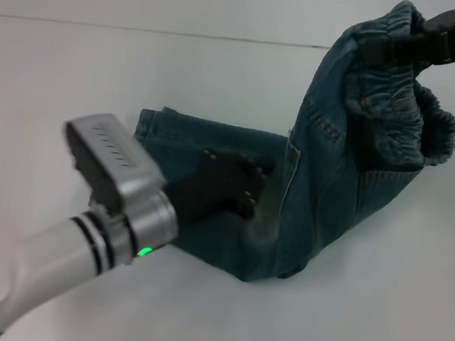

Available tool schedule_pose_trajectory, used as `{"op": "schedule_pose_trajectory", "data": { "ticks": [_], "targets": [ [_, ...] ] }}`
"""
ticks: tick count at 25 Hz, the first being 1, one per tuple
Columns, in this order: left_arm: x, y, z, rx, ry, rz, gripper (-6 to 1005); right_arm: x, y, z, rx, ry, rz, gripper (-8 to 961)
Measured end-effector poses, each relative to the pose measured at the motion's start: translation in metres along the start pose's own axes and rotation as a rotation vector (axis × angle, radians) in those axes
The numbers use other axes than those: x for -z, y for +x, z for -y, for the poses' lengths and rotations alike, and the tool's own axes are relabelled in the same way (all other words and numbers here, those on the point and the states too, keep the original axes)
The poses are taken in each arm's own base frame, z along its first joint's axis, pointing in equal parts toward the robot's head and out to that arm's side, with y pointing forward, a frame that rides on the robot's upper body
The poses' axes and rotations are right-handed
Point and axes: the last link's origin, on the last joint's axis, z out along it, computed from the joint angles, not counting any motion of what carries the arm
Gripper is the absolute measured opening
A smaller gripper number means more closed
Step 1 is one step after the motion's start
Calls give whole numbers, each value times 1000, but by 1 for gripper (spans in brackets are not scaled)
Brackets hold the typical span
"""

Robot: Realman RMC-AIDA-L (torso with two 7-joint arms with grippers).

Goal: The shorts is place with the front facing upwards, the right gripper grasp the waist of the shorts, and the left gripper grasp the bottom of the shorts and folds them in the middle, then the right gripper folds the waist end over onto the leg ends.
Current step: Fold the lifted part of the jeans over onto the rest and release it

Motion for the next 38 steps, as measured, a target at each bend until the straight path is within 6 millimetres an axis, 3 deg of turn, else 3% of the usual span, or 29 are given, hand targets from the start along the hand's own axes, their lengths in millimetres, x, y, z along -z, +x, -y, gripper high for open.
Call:
{"op": "schedule_pose_trajectory", "data": {
  "ticks": [2,7,11,14,21,26,31,38],
  "targets": [
    [5,1,5,10,12,-21,1,0,0,0,2,0,0,105],
    [43,8,50,96,139,-125,1,-6,-4,0,10,9,-2,110],
    [90,14,85,158,236,-197,1,-21,-8,0,19,5,-21,114],
    [122,14,100,173,295,-226,1,-47,-13,-2,40,-17,-62,117],
    [185,9,107,189,429,-327,2,-115,-35,-18,122,-31,-147,125],
    [210,2,103,196,503,-353,2,-163,-50,-41,194,-39,-211,130],
    [215,-3,100,202,517,-347,2,-184,-50,-49,210,-15,-243,135],
    [217,-7,96,206,528,-339,2,-199,-47,-52,232,7,-285,274]
  ]
}}
